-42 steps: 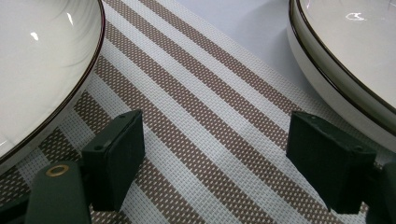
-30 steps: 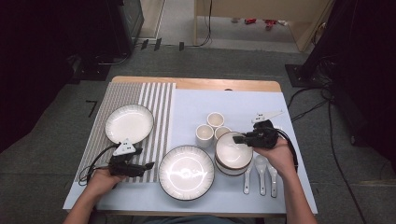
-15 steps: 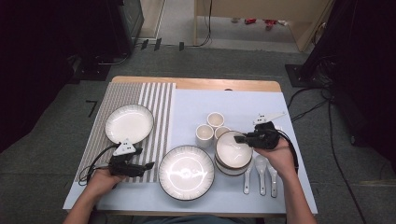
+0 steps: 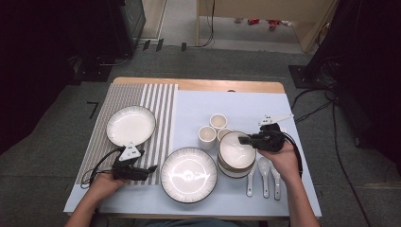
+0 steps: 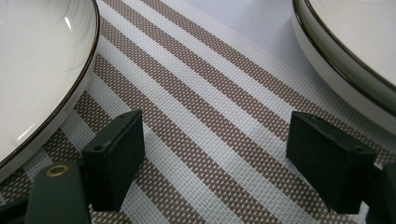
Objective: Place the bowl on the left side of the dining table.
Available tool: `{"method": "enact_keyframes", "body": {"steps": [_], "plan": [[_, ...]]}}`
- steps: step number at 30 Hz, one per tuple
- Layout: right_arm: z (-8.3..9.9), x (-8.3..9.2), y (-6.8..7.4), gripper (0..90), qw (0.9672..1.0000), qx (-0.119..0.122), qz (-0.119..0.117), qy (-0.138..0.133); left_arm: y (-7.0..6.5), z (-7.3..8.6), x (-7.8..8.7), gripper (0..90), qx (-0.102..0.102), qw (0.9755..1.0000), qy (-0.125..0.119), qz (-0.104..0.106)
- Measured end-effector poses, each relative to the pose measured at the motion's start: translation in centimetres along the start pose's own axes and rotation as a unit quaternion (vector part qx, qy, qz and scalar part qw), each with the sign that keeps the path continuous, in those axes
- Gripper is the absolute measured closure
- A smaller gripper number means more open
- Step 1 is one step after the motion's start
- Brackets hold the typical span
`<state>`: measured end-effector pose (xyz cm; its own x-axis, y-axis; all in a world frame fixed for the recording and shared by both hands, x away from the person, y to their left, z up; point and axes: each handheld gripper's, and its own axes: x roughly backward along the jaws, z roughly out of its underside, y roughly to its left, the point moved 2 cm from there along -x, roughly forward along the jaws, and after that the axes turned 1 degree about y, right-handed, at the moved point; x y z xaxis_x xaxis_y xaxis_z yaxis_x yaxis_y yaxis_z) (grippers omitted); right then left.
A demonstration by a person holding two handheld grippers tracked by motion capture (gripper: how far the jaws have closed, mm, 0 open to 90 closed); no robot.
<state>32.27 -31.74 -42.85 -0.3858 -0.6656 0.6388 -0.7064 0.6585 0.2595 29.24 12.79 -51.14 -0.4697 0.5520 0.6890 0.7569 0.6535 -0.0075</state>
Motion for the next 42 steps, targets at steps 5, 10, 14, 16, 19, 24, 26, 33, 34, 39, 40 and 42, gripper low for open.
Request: {"method": "enact_keyframes", "body": {"steps": [5, 10, 14, 16, 19, 24, 26, 33, 34, 39, 40, 42], "plan": [[-0.2, 0.1, 0.1, 83.2, 1.0, -0.006, 0.005, 0.001, 0.1, 0.0, 0.0, 19.6, 0.004, 1.0, -0.001, 0.004], [-0.4, 0.4, 0.3, 83.2, 0.9999, -0.006, 0.013, -0.001, 0.0, 0.0, 0.0, 19.5, 0.001, 1.0, 0.0, 0.0], [-0.7, 0.6, 0.3, 83.2, 0.9998, -0.013, 0.013, -0.006, 0.0, 0.0, 0.0, 19.4, 0.001, 1.0, 0.0, 0.0], [-0.8, 0.7, 0.3, 83.3, 0.9998, -0.017, 0.008, -0.005, 0.0, 0.0, 0.0, 19.4, 0.001, 1.0, 0.0, 0.0], [-1.0, 0.7, 0.4, 83.2, 0.9999, -0.014, 0.006, -0.003, 0.0, 0.0, 0.0, 19.4, 0.001, 1.0, 0.0, 0.0], [-1.2, 0.9, 0.5, 83.3, 0.9997, -0.018, 0.015, -0.009, 0.0, 0.0, 0.0, 19.4, 0.001, 1.0, 0.0, 0.0], [-1.3, 1.0, 0.4, 83.3, 0.9996, -0.022, 0.009, -0.015, 0.0, 0.0, 0.0, 19.3, 0.0, 1.0, 0.0, 0.0], [-1.7, 1.4, 0.5, 83.2, 0.9993, -0.028, 0.014, -0.02, 0.0, 0.0, 0.0, 19.3, 0.0, 1.0, 0.0, -0.001], [-1.7, 1.4, 0.5, 83.2, 0.9992, -0.03, 0.015, -0.019, 0.0, 0.0, 0.0, 19.3, 0.0, 1.0, 0.0, -0.001], [-2.1, 1.6, 0.5, 83.2, 0.9991, -0.037, 0.015, -0.018, 0.0, 0.0, 0.0, 19.2, 0.002, 1.0, 0.001, -0.002], [-2.1, 1.6, 0.5, 83.2, 0.9991, -0.035, 0.016, -0.018, 0.0, 0.0, 0.0, 19.2, 0.002, 1.0, 0.001, -0.003], [-2.2, 1.6, 0.6, 83.2, 0.9992, -0.033, 0.016, -0.015, 0.0, 0.0, 0.0, 19.1, 0.002, 1.0, 0.001, -0.003]]}}
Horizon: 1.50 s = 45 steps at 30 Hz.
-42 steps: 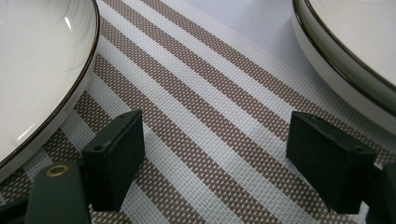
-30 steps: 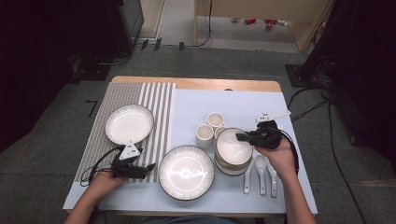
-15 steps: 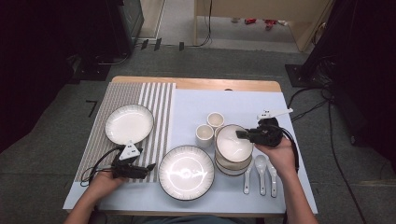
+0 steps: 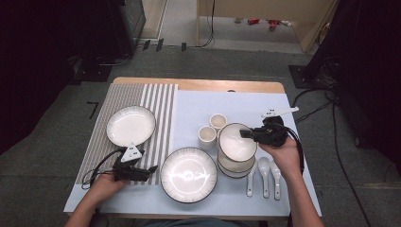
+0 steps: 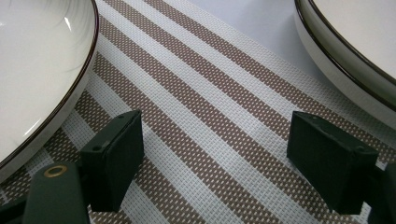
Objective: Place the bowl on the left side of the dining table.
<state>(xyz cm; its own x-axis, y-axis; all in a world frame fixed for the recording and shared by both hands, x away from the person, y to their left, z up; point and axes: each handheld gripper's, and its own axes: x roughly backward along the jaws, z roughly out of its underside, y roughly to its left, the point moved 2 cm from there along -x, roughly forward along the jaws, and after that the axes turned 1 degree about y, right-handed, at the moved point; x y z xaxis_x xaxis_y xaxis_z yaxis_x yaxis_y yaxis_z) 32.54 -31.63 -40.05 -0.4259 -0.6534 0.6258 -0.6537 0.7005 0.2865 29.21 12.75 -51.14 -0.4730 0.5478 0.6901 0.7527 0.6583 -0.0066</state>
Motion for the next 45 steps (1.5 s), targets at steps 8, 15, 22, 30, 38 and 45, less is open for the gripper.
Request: {"method": "enact_keyframes", "body": {"steps": [8, 15, 22, 30, 38, 45], "plan": [[-0.3, 0.1, 0.3, 83.2, 1.0, 0.001, 0.003, 0.002, 0.0, 0.0, 0.0, 19.1, 0.0, 1.0, 0.0, 0.0], [-0.6, 0.2, 0.8, 83.2, 0.9999, 0.006, 0.009, 0.007, 0.0, 0.0, 0.0, 19.1, 0.001, 1.0, -0.001, 0.0], [-0.9, 0.1, 1.0, 83.2, 0.9999, 0.004, 0.007, 0.005, 0.0, 0.0, 0.0, 19.1, 0.001, 1.0, -0.001, 0.0], [-1.1, 0.0, 1.4, 83.2, 0.9999, 0.006, 0.006, 0.008, 0.0, 0.0, 0.0, 19.1, 0.002, 1.0, -0.001, 0.0], [-1.6, -0.1, 1.7, 83.2, 0.9999, 0.007, 0.008, 0.008, 0.0, 0.0, 0.0, 19.1, 0.001, 1.0, -0.001, -0.001], [-2.1, -0.4, 2.5, 83.2, 0.9996, 0.022, 0.016, 0.009, 0.0, 0.0, 0.0, 19.1, 0.001, 1.0, -0.001, -0.001]]}}
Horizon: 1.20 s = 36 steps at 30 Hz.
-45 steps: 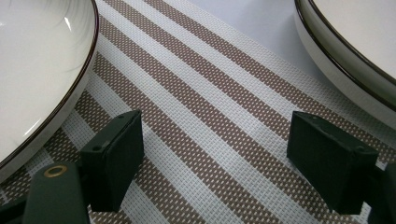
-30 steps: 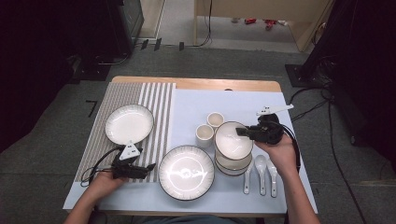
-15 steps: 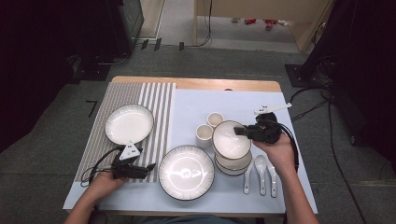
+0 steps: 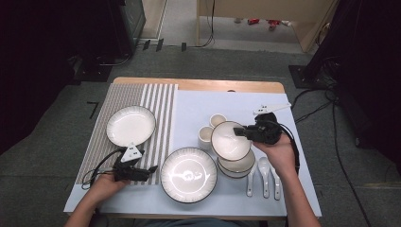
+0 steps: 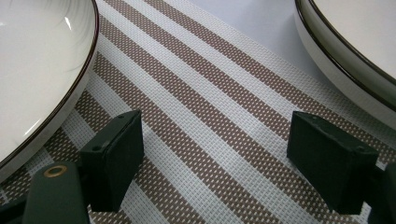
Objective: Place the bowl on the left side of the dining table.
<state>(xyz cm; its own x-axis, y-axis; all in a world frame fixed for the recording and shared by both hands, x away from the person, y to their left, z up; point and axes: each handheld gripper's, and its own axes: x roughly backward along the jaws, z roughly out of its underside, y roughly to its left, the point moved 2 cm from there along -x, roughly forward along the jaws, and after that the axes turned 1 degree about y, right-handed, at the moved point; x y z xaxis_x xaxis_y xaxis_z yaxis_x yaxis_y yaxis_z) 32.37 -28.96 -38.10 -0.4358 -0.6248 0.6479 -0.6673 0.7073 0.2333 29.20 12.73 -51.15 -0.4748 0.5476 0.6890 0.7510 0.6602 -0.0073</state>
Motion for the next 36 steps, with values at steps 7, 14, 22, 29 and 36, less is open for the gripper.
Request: {"method": "enact_keyframes", "body": {"steps": [7, 14, 22, 29, 36], "plan": [[-0.3, -0.7, 0.4, 83.2, 1.0, -0.003, -0.008, 0.002, 0.0, 0.0, 0.0, 19.1, -0.001, 1.0, 0.001, 0.0], [-0.6, -1.3, 0.7, 83.2, 0.9999, -0.006, -0.015, -0.001, 0.0, 0.0, 0.0, 19.1, -0.001, 1.0, 0.001, 0.0], [-0.8, -1.5, 1.1, 83.2, 0.9998, -0.007, -0.018, -0.003, 0.0, 0.0, 0.0, 19.1, 0.0, 1.0, 0.0, 0.0], [-1.0, -1.9, 1.5, 83.2, 0.9998, -0.008, -0.02, -0.004, 0.0, 0.0, 0.0, 19.1, 0.0, 1.0, 0.0, 0.0], [-1.3, -2.3, 2.0, 83.2, 0.9996, -0.009, -0.025, -0.005, 0.0, 0.0, 0.0, 19.1, 0.0, 1.0, 0.0, 0.0]]}}
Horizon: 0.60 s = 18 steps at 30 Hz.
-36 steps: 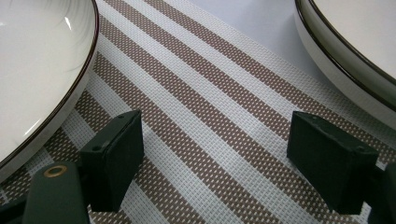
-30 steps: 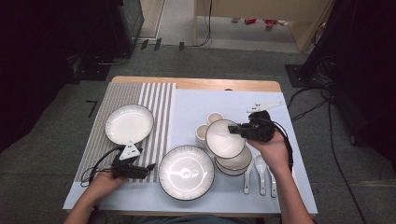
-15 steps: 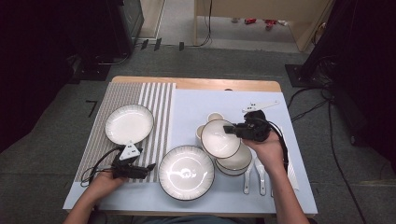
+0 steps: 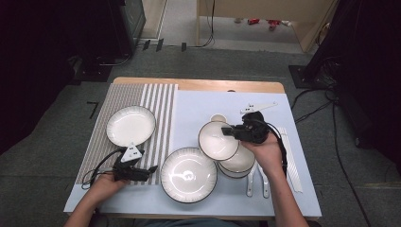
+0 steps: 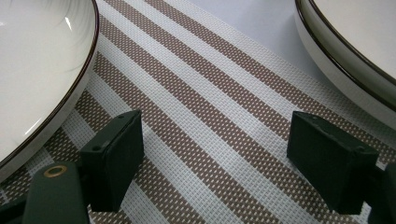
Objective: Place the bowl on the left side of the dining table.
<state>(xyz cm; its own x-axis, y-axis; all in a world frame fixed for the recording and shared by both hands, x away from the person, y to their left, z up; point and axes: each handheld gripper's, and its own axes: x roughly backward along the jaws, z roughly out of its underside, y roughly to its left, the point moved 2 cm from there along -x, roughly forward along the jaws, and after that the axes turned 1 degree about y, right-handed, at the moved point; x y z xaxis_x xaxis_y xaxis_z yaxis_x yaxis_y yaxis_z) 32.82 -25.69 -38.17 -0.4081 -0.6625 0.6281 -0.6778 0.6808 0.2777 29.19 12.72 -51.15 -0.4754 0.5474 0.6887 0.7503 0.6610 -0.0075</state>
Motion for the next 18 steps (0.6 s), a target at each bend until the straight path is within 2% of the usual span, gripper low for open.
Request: {"method": "enact_keyframes", "body": {"steps": [18], "plan": [[-0.17, -0.52, 0.81, 83.2, 1.0, -0.004, 0.0, -0.002, 0.0, 0.0, -0.01, 19.1, 0.0, 1.0, 0.0, 0.0]]}}
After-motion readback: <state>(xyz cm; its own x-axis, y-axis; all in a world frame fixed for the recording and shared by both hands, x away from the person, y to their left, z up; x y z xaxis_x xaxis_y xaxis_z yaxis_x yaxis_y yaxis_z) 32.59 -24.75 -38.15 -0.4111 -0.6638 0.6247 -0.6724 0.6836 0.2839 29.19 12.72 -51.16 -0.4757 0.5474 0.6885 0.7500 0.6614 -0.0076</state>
